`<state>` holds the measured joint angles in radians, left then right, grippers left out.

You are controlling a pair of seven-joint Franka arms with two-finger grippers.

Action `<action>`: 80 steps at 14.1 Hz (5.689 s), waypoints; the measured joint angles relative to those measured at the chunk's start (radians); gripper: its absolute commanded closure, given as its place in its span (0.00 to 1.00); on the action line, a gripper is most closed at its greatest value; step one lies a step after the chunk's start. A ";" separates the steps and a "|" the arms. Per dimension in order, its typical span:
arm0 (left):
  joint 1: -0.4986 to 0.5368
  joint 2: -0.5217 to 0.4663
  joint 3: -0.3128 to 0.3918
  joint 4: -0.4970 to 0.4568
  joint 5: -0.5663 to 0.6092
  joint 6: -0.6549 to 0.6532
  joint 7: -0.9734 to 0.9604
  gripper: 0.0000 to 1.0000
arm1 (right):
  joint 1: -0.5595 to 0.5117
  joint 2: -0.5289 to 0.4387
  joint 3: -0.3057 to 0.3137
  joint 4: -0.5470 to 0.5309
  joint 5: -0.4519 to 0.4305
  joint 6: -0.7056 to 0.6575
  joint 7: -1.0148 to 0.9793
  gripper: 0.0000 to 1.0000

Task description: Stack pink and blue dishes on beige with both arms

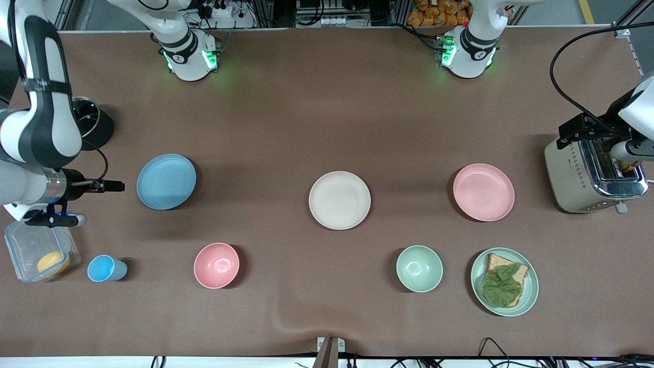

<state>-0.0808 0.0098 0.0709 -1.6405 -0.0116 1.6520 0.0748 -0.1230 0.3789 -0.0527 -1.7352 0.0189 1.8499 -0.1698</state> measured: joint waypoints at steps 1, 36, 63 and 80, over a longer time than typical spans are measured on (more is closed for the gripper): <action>0.000 0.000 0.000 0.000 0.000 0.000 0.000 0.00 | -0.022 0.005 0.000 -0.054 0.000 0.073 -0.041 0.00; 0.000 0.000 0.000 0.000 0.000 -0.001 0.000 0.00 | -0.055 0.178 0.022 0.048 0.154 -0.124 -0.197 1.00; 0.001 0.005 0.000 0.001 0.000 -0.002 0.000 0.00 | 0.506 0.273 0.157 0.228 0.354 0.020 0.695 1.00; 0.001 0.065 0.000 -0.018 0.000 -0.035 0.000 0.00 | 0.258 0.245 0.134 0.341 0.271 -0.319 0.474 1.00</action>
<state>-0.0802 0.0753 0.0705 -1.6583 -0.0116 1.6170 0.0748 0.1349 0.6235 0.0810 -1.3940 0.2901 1.5308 0.3041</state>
